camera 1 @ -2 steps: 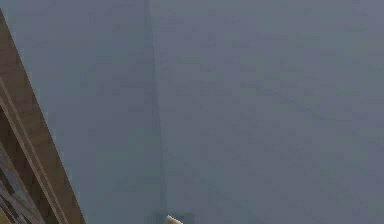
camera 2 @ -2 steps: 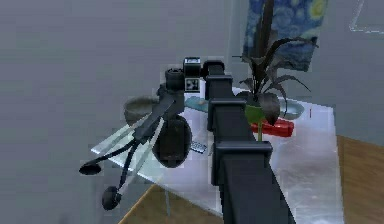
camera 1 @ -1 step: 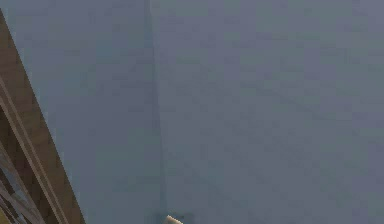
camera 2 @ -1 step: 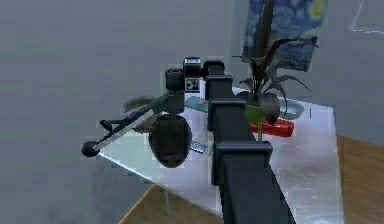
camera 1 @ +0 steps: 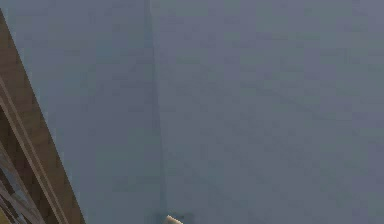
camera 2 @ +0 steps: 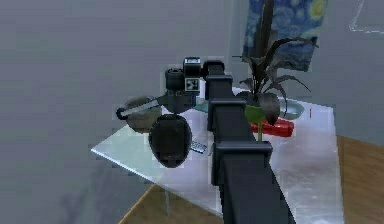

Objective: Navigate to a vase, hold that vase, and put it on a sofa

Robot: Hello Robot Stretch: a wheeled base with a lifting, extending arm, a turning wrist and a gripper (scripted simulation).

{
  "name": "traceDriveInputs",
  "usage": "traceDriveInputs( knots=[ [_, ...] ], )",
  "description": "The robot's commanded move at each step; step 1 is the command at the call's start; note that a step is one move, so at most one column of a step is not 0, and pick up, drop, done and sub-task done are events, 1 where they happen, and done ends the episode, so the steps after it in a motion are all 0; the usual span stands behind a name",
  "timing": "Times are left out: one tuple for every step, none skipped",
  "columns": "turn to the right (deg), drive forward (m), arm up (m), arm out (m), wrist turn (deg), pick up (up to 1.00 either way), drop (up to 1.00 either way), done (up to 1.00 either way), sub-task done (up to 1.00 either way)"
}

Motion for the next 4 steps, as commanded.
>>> traceDriveInputs(
  knots=[
    [0.0, 0.0, 0.0, 0.0, 24.0, 0.0, 0.0, 0.0, 0.0],
    [0.0, 0.0, -0.28, 0.0, 0.0, 0.0, 0.0, 0.0, 0.0],
    [0.0, 0.0, 0.0, 0.0, 0.0, 1.0, 0.0, 0.0, 0.0],
    [0.0, 0.0, 0.1, 0.0, 0.0, 0.0, 0.0, 0.0, 0.0]
  ],
)
